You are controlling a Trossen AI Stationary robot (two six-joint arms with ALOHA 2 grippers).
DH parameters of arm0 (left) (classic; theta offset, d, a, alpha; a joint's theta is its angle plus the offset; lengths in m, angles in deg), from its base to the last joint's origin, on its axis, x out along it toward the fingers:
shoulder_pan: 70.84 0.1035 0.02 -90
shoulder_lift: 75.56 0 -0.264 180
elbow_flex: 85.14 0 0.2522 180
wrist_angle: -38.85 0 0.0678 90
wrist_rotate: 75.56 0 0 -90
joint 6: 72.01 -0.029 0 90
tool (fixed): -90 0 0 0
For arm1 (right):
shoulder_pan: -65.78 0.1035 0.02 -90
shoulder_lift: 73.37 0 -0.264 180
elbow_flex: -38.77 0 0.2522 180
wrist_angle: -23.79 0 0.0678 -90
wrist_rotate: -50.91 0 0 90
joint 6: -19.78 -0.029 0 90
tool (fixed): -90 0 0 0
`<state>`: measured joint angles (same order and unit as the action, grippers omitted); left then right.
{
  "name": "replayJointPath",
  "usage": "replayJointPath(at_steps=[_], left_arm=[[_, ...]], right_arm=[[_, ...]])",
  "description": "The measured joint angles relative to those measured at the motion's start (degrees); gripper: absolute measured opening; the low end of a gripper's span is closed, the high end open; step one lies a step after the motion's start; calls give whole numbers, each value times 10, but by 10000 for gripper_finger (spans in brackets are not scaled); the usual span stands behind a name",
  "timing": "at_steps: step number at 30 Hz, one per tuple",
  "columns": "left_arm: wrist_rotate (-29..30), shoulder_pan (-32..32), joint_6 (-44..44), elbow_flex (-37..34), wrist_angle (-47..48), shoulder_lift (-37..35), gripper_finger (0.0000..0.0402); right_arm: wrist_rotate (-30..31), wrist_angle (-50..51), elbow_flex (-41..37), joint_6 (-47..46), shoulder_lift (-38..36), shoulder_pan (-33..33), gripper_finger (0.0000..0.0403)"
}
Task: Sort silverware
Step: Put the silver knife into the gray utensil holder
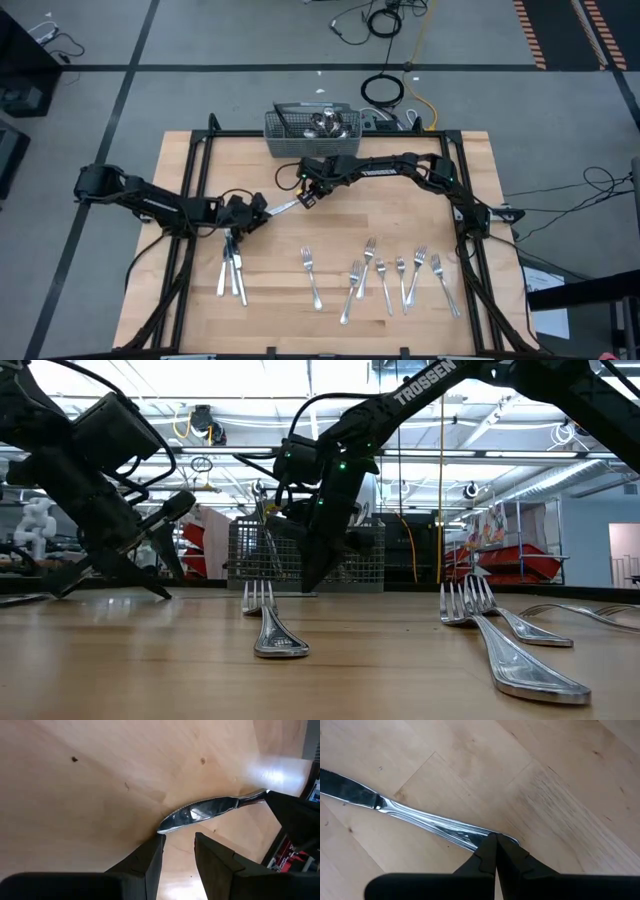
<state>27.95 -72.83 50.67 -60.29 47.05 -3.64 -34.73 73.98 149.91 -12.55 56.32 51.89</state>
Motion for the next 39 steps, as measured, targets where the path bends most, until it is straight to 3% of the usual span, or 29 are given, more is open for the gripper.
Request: replayJointPath(at_steps=[10, 15, 17, 23, 27, 39], left_arm=[[5, -5, 13, 0, 14, -10, 128], [-37, 14, -189, -7, 11, -43, 127], [-67, 26, -211, -7, 38, -61, 127], [-73, 54, -220, -10, 94, -130, 128], [-75, 67, -207, -9, 96, -133, 128], [-38, 69, -167, -8, -36, -40, 128]], right_arm=[[0, 2, 0, 5, 0, 0, 0], [-1, 2, 0, 11, 0, 0, 0], [-1, 2, 0, 12, 0, 0, 0], [-1, 2, 0, 13, 0, 0, 0], [-1, -2, 0, 11, 0, 0, 0], [-2, -10, 0, 1, 0, 0, 0]])
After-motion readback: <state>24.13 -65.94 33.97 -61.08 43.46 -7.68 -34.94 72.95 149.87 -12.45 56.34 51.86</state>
